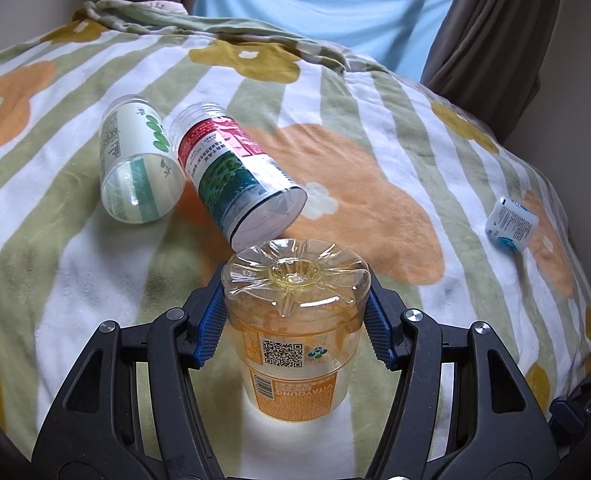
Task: Flip cup upside down
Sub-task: 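Rotate the cup with the left gripper, set it rim-down, and release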
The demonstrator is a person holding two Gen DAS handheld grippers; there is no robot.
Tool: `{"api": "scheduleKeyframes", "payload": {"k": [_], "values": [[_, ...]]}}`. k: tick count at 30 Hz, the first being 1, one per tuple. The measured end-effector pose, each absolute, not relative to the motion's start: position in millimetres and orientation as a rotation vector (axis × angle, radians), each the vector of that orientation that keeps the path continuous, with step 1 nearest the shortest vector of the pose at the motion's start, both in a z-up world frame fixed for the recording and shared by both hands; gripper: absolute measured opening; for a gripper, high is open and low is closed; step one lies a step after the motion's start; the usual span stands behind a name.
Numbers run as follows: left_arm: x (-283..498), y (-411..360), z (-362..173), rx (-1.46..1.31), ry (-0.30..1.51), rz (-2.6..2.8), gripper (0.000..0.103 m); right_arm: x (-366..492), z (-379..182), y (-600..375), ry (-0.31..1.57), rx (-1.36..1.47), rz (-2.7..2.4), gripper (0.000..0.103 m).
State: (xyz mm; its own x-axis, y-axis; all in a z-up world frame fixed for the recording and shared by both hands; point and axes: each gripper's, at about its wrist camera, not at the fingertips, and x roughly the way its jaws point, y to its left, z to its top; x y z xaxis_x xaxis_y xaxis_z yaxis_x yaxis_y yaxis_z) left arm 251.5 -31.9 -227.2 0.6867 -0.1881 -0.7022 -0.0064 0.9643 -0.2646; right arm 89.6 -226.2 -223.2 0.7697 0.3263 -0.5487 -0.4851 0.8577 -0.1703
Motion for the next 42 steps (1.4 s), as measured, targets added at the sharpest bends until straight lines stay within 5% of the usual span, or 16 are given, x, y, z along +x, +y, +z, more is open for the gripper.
{"api": "scheduleKeyframes", "payload": {"k": [9,11,13,33,42], "values": [[224,-45,-224,-0.151,0.855,-0.124,0.058,89,-221,-228,0.532,-0.300,0.439,0.103],[220,-48,-222,-0.127,0.854,-0.123,0.068,89,-221,-228,0.532,-0.299,0.435,0.103],[217,-51,-217,-0.090,0.832,-0.101,0.103,88,-221,-228,0.532,-0.299,0.433,0.103],[185,-46,-165,-0.003,0.743,-0.129,0.103,88,-221,-225,0.540,-0.326,0.431,0.103],[131,-21,-76,0.007,0.600,-0.157,0.103,72,-145,-214,0.430,-0.253,0.405,0.103]]}}
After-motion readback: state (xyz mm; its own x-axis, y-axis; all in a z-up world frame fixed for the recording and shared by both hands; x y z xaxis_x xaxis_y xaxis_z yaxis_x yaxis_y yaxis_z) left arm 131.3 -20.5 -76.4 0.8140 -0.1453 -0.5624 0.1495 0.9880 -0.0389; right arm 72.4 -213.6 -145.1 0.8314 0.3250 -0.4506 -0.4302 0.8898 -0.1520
